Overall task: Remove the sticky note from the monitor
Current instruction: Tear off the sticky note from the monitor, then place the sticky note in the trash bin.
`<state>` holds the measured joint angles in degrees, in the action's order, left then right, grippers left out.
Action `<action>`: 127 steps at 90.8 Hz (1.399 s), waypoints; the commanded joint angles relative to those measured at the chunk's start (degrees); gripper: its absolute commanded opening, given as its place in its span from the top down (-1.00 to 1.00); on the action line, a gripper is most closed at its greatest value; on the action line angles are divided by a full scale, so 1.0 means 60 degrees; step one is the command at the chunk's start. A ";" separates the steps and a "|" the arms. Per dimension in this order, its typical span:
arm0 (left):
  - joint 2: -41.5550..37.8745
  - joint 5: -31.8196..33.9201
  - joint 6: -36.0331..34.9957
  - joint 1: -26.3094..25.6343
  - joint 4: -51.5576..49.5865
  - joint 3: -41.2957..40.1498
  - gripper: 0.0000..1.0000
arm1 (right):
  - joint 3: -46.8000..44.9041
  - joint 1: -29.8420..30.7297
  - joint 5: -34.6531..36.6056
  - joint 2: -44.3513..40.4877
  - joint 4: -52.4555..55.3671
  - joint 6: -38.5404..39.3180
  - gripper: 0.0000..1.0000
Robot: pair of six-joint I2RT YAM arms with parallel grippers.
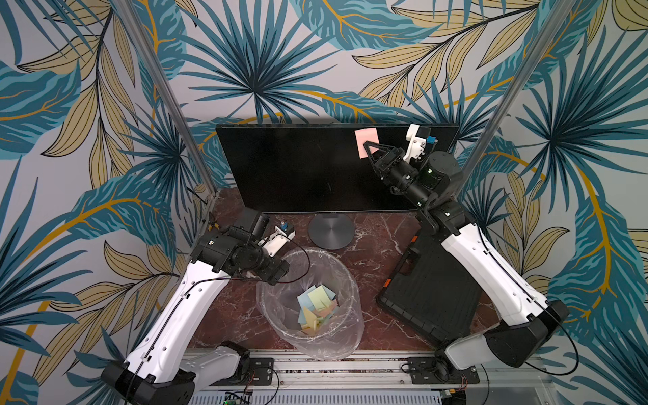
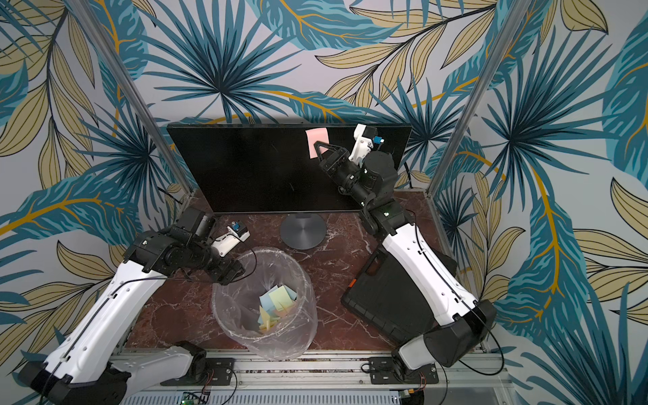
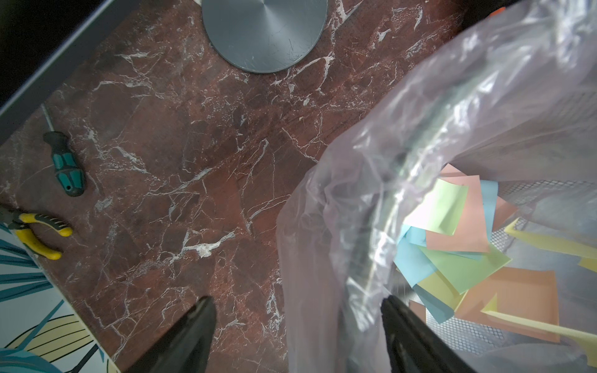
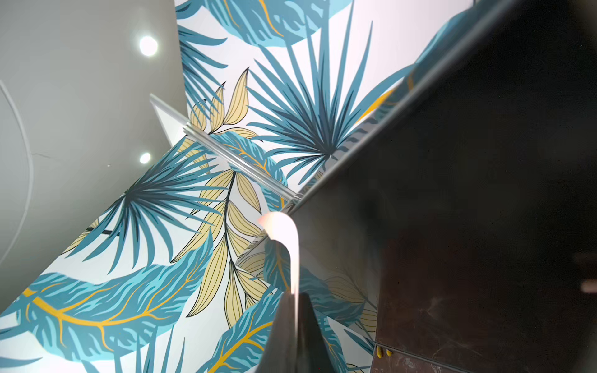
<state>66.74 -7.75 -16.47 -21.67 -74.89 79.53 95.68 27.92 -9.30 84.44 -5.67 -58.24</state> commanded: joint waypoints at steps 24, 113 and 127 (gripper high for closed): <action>-0.0133 0.0019 0.0004 -0.0017 0.0016 0.0163 -0.68 | 0.0387 0.0978 -0.1114 -0.1049 0.1776 0.2212 1.00; 0.0031 -0.0019 0.0076 -0.0021 -0.0018 0.0266 -0.68 | -0.1728 0.5709 -0.0113 -0.1158 0.8334 0.7741 1.00; 0.0024 -0.0011 0.0056 -0.0012 -0.0056 0.0310 -0.68 | -0.1517 0.6140 -0.0500 -0.0597 0.8282 0.7991 0.32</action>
<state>66.76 -7.70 -16.38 -21.67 -74.91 79.53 86.13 63.22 -10.39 78.50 42.76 -13.15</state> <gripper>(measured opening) 0.838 0.250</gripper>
